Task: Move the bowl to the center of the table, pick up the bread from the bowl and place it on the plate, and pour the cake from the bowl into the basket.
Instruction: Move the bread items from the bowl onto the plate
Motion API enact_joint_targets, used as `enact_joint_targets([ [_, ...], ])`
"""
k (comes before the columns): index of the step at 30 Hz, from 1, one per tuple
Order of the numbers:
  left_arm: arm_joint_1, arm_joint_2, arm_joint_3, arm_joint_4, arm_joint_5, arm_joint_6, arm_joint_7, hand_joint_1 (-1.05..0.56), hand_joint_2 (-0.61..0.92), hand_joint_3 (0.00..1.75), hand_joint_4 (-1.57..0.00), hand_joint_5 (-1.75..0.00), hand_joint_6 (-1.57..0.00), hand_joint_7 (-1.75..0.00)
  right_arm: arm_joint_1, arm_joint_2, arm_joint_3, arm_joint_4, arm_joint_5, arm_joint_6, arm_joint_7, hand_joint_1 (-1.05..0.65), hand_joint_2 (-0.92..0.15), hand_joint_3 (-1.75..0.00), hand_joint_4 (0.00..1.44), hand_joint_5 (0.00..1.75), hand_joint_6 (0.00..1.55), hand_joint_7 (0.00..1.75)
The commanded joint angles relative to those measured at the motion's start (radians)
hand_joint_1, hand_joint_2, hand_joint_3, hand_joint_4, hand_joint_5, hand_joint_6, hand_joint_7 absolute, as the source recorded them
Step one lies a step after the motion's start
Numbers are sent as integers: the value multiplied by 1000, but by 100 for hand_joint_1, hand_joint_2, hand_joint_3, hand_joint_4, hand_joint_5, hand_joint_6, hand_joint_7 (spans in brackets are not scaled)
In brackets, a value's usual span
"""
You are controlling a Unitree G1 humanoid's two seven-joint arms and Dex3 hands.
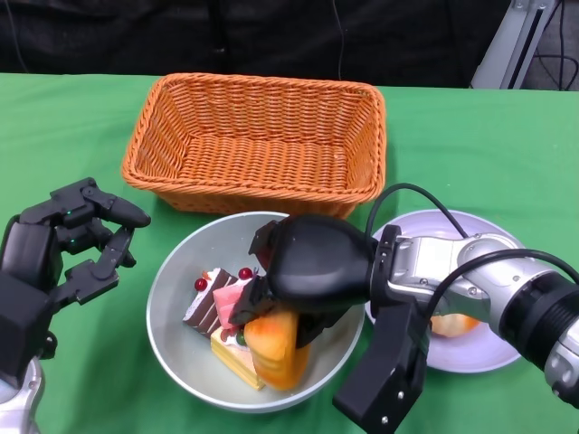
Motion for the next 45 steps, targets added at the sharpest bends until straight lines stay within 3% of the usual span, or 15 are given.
enact_joint_targets([
  [1, 1, 10, 9, 3, -5, -4, 15, -10, 73, 76, -79, -150, -84, -108, -14, -2, -25, 5, 38, -21, 0, -35, -87, -1, 71, 122, 116, 2],
  [3, 3, 9, 9, -1, -6, 0, 15, -9, 73, 75, -79, -149, -84, -108, -19, -10, -40, 0, 58, -34, 12, -35, -88, -1, 71, 118, 115, 1],
  [5, 4, 9, 9, -4, -9, 4, 12, -9, 73, 75, -79, -149, -83, -108, -21, -30, -64, -23, 92, -44, 51, -34, -90, -1, 74, 102, 113, 0],
  [12, 1, 16, 8, 0, -17, 12, 0, -9, 73, 75, -79, -148, -83, -107, 50, -88, -201, -187, 326, -53, 291, -27, -91, 0, 84, 77, 114, 1],
  [14, 1, 19, 8, 1, -11, 10, 4, -9, 73, 74, -81, -147, -83, -107, 74, -94, -231, -231, 385, -36, 351, -24, -92, 0, 77, 101, 116, 3],
  [19, -2, 23, 11, 12, -20, 13, -4, -9, 74, 73, -82, -145, -83, -107, 142, -105, -319, -358, 542, 52, 501, -21, -92, -3, 73, 123, 118, 3],
  [25, -5, 29, 12, 25, -25, 7, -9, -8, 74, 72, -82, -146, -84, -107, 203, -132, -408, -476, 633, 154, 608, -17, -92, -3, 73, 126, 120, 4],
  [31, -4, 38, 12, 32, -27, 3, -13, -9, 73, 74, -81, -148, -83, -110, 253, -159, -481, -546, 710, 253, 688, -14, -91, -2, 76, 117, 121, 4],
  [32, -4, 38, 13, 31, -29, 5, -14, -9, 73, 74, -81, -149, -83, -110, 258, -162, -491, -548, 720, 266, 697, -13, -91, -1, 74, 124, 121, 4],
  [37, -7, 43, 16, 47, -32, 0, -20, -8, 73, 75, -80, -149, -82, -110, 269, -178, -577, -564, 828, 505, 810, -20, -92, -1, 67, 145, 120, 5],
  [40, -8, 44, 18, 53, -39, -2, -28, -7, 73, 76, -80, -149, -82, -111, 252, -184, -623, -544, 867, 634, 838, -21, -92, -5, 69, 139, 119, 7],
  [45, -3, 47, 18, 47, -40, 2, -29, -8, 72, 76, -81, -149, -82, -111, 234, -210, -670, -478, 882, 683, 847, -20, -92, -8, 70, 133, 117, 7],
])
